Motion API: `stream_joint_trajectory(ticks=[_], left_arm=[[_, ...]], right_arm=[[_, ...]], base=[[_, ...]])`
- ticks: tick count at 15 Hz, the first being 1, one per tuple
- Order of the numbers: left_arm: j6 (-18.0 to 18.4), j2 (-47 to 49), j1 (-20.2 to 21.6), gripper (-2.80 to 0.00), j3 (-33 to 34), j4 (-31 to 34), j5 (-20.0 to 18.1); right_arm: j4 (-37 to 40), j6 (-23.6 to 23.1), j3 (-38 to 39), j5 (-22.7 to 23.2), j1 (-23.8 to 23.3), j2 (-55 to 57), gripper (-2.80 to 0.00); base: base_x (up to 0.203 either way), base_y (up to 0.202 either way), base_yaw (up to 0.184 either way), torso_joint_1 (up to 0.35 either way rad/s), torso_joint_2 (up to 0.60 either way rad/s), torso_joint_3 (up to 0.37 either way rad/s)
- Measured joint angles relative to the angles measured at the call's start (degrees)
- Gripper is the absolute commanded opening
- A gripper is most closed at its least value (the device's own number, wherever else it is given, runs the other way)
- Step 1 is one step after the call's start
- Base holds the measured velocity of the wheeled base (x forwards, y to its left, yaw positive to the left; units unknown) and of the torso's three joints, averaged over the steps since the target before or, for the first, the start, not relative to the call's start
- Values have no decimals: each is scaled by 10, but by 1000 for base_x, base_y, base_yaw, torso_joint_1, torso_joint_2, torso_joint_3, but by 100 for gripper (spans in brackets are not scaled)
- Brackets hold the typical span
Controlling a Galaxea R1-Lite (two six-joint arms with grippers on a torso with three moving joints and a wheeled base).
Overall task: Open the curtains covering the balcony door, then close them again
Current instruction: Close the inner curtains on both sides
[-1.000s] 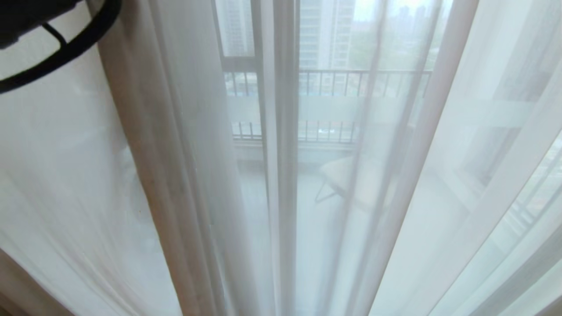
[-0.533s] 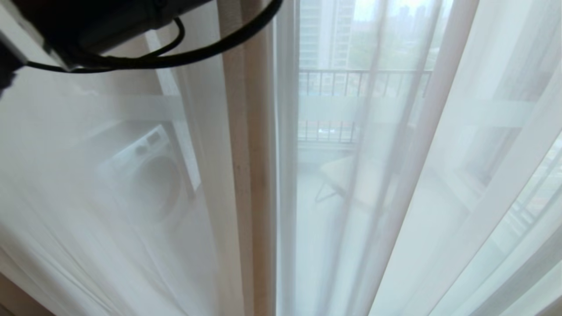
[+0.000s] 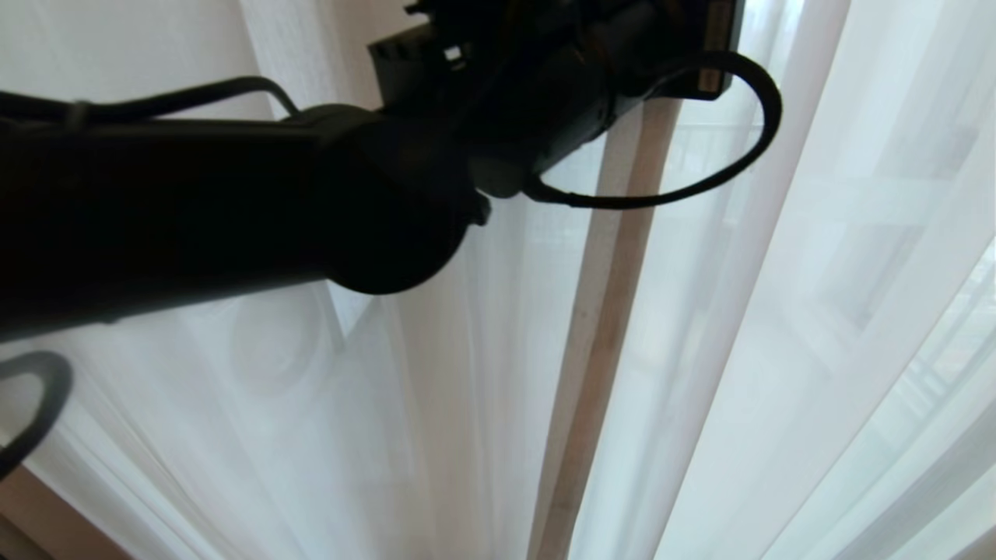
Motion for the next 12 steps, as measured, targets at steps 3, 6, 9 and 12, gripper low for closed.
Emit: stream_joint_trajectory(ticks=[3,6,9,12], left_arm=[[0,63,-18,-280,-53,-2,1],[0,91,-27,-280,-64,-7,30],[1,94,-25,-280,-65,-6,50],[21,79,-13,-280,-63,-3,87]], right_arm=[[0,0,0,0,0,0,-280],[0,0,0,0,0,0,-280],[0,0,0,0,0,0,-280],[0,0,0,0,0,0,-280]], base=[[0,0,0,0,0,0],[0,0,0,0,0,0],[0,0,0,0,0,0],[0,0,0,0,0,0]])
